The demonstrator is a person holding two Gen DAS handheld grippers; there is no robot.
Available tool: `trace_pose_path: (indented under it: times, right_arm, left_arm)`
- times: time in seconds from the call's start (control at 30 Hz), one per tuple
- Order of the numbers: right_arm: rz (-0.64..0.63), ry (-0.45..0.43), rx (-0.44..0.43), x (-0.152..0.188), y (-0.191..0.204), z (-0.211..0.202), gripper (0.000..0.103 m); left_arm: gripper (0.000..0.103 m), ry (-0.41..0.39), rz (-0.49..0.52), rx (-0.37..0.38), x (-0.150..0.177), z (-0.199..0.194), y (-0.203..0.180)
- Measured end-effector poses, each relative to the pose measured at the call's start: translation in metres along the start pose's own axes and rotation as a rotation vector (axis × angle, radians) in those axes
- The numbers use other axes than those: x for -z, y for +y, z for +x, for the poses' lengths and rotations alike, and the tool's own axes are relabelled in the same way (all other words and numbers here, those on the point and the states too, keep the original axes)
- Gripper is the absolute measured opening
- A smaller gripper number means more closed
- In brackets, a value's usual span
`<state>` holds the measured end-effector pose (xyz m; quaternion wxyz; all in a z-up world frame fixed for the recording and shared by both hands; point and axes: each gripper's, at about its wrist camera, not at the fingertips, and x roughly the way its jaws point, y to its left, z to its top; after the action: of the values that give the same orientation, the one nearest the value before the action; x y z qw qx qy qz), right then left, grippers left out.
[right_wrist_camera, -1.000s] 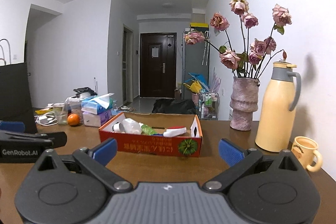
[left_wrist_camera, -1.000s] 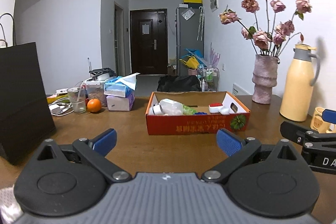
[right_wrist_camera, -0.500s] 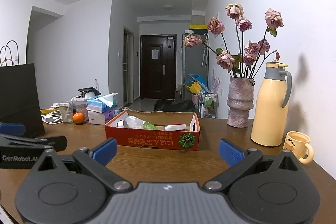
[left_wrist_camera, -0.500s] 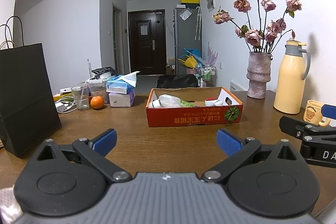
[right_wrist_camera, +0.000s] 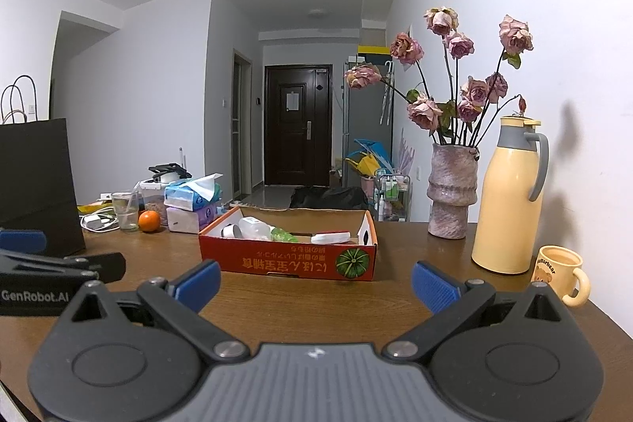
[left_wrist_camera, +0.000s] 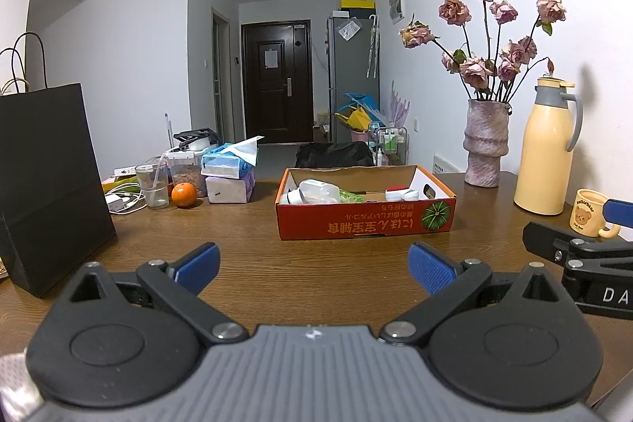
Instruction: Organize rigid objects
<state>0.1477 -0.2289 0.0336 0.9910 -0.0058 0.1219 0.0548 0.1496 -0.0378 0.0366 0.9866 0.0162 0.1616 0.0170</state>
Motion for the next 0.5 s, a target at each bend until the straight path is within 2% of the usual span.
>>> trace_pose_path:
  times: [0.5]
  right_arm:
    - [0.0,0.003,0.0,0.0008,0.0007,-0.0004,0.103]
  left_arm:
    - [0.103,0.001,0.001,0.0,0.0004,-0.0031,0.0003]
